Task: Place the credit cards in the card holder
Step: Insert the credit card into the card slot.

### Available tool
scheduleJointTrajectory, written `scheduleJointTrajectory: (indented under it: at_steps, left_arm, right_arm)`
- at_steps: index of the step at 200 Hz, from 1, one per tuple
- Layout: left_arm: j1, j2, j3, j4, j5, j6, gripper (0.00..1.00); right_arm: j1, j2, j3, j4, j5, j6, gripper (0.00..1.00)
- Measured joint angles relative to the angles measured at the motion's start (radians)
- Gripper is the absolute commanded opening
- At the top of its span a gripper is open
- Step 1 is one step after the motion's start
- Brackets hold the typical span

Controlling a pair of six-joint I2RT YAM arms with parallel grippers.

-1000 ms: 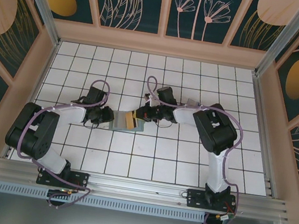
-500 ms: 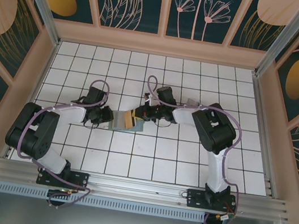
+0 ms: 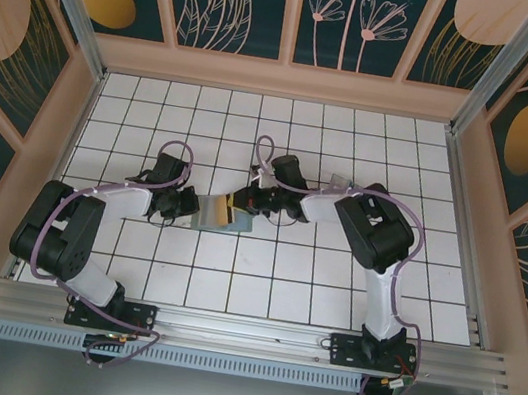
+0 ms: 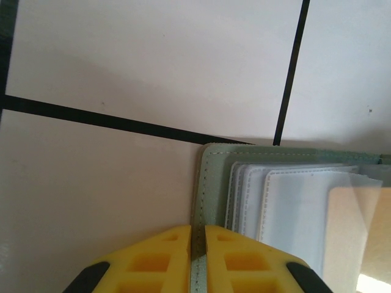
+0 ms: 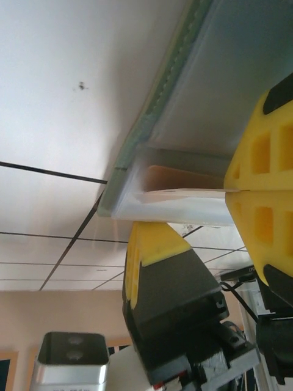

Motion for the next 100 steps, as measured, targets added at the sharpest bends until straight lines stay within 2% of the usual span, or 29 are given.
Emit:
scheduleJointTrajectory:
  at_steps: [100]
  left_arm:
    - [0.0, 0.005, 0.0, 0.008, 0.007, 0.0, 0.13]
  right_arm:
    - [0.039, -0.025, -0.093, 0.143, 0.128, 0.086, 0.0]
